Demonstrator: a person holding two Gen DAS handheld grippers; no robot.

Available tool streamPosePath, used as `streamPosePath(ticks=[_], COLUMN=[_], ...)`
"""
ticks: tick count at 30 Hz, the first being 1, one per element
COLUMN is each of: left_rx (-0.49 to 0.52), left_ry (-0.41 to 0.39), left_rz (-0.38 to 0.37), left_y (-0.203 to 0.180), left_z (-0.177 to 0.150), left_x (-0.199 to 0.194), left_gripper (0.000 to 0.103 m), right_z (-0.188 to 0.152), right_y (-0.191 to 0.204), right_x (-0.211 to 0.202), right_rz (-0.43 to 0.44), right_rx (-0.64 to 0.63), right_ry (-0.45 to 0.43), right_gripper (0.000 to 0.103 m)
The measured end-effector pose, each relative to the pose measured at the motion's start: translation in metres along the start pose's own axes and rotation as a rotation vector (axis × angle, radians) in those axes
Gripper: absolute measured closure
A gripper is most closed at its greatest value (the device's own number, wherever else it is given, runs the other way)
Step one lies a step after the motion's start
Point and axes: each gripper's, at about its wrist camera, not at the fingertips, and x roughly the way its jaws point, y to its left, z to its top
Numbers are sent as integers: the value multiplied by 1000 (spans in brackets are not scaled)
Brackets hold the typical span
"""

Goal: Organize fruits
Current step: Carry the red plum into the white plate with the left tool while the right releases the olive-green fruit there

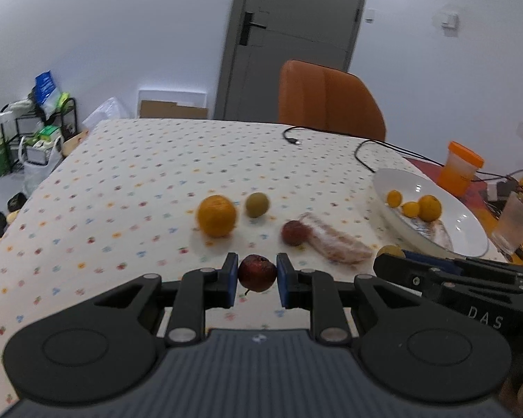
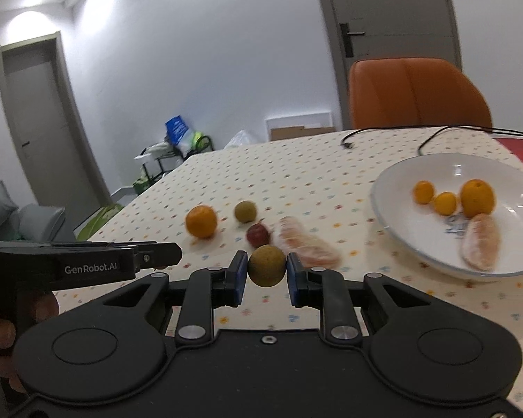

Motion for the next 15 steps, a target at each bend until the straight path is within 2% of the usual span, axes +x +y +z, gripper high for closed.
streamPosePath(ticks=[15], left_rx=[75], left_ry=[-19], left_rz=[-38], left_y=[-51], left_z=[10], left_x=[6], left_gripper=[81], right_z=[-2], right_y=[-47], right_x=[-31], right_rz=[-66], right_rx=[75], right_ry=[-69], right_gripper=[81])
